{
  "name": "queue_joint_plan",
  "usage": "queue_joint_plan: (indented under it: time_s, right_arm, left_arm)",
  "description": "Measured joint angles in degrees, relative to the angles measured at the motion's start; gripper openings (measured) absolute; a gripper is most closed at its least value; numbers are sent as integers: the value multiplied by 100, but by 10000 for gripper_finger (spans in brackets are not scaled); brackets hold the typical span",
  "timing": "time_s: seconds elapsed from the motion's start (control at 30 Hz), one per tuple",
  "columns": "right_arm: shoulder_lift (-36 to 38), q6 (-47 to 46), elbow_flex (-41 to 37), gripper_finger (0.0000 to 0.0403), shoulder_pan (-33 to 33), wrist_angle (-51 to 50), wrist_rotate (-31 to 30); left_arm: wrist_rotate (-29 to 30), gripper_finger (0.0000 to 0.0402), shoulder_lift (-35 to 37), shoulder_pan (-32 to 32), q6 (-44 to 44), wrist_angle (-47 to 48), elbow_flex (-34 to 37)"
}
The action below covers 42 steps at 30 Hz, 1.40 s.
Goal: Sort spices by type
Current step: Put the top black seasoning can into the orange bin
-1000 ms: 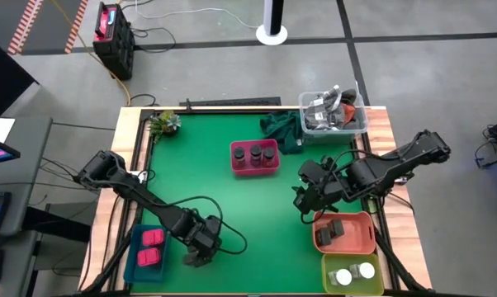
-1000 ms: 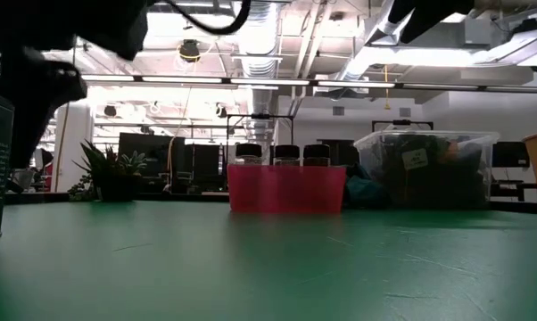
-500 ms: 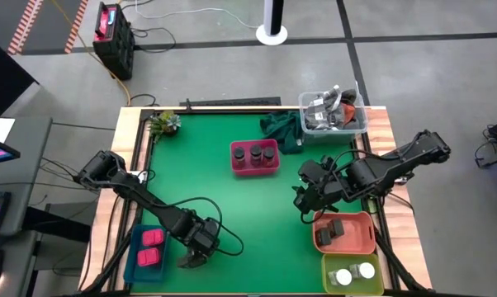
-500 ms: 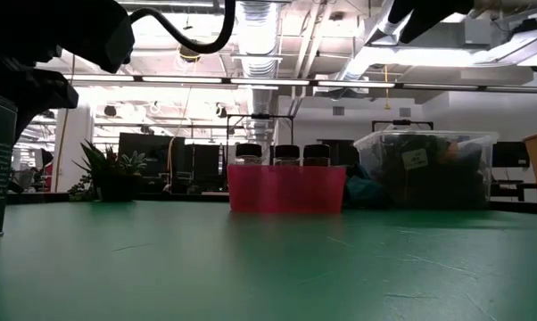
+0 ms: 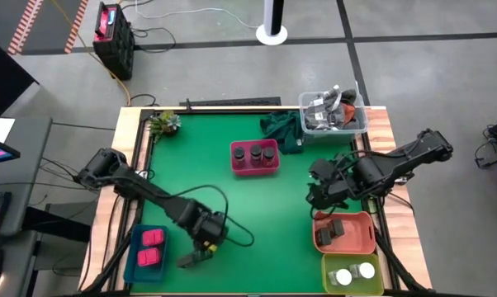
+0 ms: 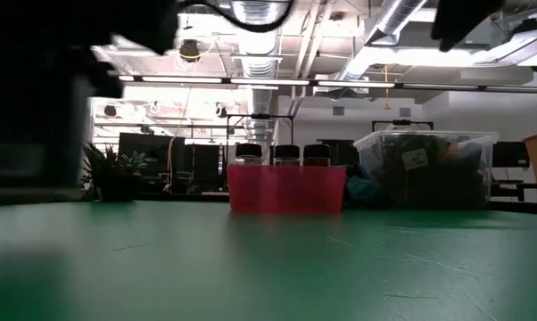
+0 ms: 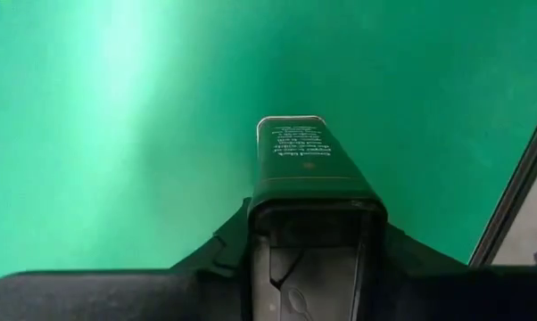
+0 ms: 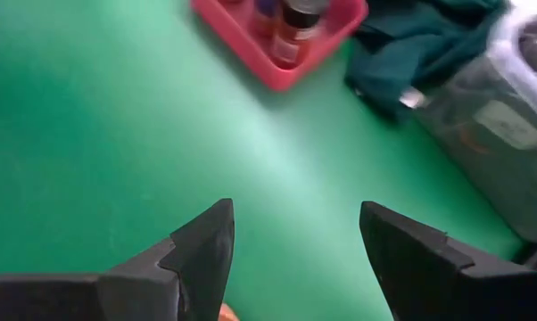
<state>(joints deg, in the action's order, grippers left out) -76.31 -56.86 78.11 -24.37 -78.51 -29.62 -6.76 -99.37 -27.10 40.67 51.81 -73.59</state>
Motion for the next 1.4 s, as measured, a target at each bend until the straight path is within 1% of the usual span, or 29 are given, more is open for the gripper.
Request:
queue_joint_plan:
  time_s: [0.13,0.2,0.27,0.43,0.57,0.67,0.8,0.93,1.03,1.1,1.2,1.3,1.4]
  right_arm:
    - [341,-174,0,270,-139,-170,147]
    - [497,-312,0,270,-213,-233,176]
    - [629,-490,0,270,-270,-323,180]
    - [789,-895,0,270,-415,-401,178]
    - [701,-1063,0,270,-568,-349,147]
    - [575,-1068,0,270,-650,-263,126]
    - [448,-1089,-2,270,-683,-235,125]
    - [473,-1252,-2,270,-800,-296,152]
    - [552,-1429,-2,270,-990,-393,157]
    - [599,-1565,-2,270,-1109,-476,149]
    - [616,-1789,-2,270,-1236,-647,128]
    - [616,-1896,-2,270,-1282,-720,100]
    - [616,-1923,-2,270,-1277,-720,91]
  left_arm:
    - [32,139,-1,572,-615,19,-212]
    - [103,148,-4,892,-966,-11,-332]
    - [137,146,-4,1218,-1277,-90,-454]
    - [168,123,-7,1920,-1746,-453,-761]
    - [177,125,-176,2295,-1993,-645,-1101]
    - [182,135,-665,2399,-2277,-395,-1718]
    - [148,138,-1591,2390,-2693,42,-2870]
    - [131,136,-2495,2392,-3058,746,-4010]
    - [121,136,-2978,2397,-3249,1317,-4641]
    - [105,138,-3190,2389,-3271,1572,-4910]
    - [112,152,-3362,2385,-3339,1747,-5102]
    - [147,179,-3390,2385,-3401,1753,-5218]
    - [154,217,-3381,2396,-3406,1718,-5310]
